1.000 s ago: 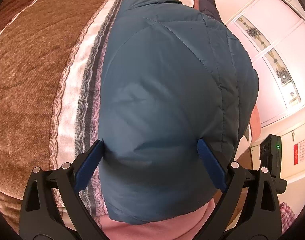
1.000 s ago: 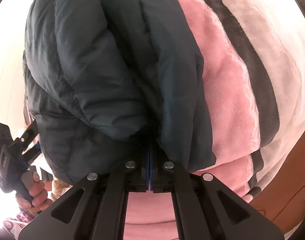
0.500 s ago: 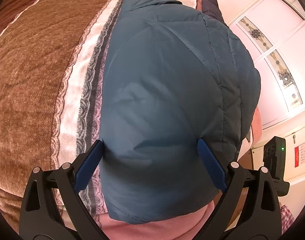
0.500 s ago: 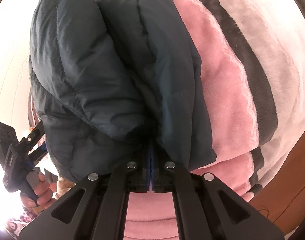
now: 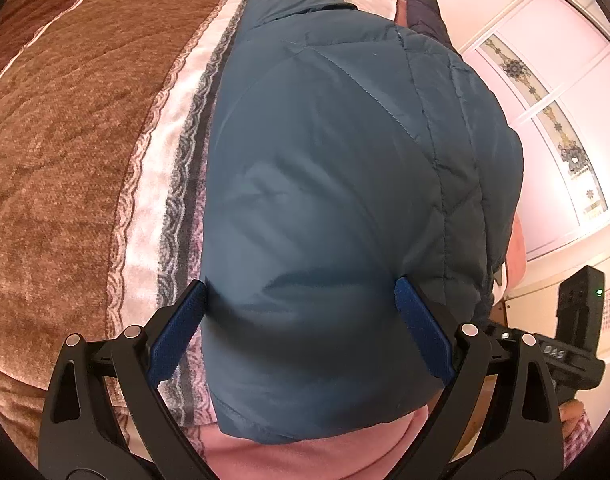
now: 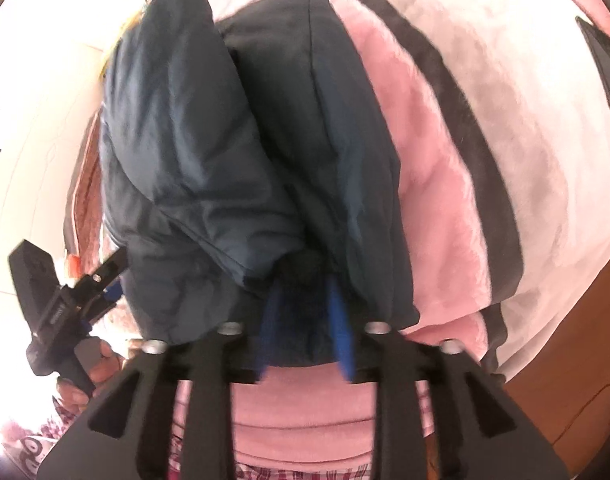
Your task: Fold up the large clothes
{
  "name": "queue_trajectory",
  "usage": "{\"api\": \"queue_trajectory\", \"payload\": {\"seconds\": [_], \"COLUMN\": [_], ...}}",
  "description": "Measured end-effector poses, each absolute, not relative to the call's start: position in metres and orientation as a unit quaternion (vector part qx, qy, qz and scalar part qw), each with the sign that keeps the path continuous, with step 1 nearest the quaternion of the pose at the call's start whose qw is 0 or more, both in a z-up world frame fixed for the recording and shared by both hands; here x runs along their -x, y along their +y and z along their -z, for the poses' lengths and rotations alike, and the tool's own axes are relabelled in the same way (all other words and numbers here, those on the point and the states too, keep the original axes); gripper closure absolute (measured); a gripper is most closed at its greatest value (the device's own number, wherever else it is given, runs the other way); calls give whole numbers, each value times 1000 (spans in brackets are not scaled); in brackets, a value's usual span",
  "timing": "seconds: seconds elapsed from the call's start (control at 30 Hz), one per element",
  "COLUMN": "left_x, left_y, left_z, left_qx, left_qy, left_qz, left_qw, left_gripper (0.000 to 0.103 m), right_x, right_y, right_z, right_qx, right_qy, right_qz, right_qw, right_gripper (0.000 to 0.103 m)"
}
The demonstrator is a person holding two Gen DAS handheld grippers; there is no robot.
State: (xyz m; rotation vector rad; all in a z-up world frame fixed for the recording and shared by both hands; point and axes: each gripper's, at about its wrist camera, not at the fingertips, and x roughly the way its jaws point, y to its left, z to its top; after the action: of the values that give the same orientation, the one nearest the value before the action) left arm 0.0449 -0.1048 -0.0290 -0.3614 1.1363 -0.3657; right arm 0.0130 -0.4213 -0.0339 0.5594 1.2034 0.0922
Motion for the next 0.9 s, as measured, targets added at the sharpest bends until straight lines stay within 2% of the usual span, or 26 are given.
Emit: {"api": "queue_trajectory", "payload": {"seconds": [0.1,0.17,0.23,0.3,0.43,0.5,0.67,0.9], "left_x": [-45,-44,-45,-46,-51,-54,-66,-83], "left_y": [-105,-105,-104,-103,-98,-95,-86,-80], "left_z": [29,28,27,27,26,26,27,39], "left_qx": [169,168,167,166,164,165,179,213], "left_qy": [532,532,532,531,530,528,524,543], "left_qz": [171,172,177,184,218,236,262,293], "left_qw": [812,812,811,810,803,799,790,758], "left_gripper": [10,10,10,10,10,10,10,10], "right_x": [-10,-6,-5,-4,-12,-20,-41,-84], "right_y": [-426,-431,-439,-448,-461,-466,-471,-472], "right_z": [23,18,15,9,9,10,20,48], "right_qx": [-252,-250,-255,-263,-296,-313,-352,-320], "right_qy": [552,544,530,510,487,483,479,519], "right_qz": [-42,-37,-32,-17,-29,-42,-99,-124], "right_qw": [794,800,808,819,821,817,798,783], "right_gripper": [60,50,44,37,30,21,16,10]}}
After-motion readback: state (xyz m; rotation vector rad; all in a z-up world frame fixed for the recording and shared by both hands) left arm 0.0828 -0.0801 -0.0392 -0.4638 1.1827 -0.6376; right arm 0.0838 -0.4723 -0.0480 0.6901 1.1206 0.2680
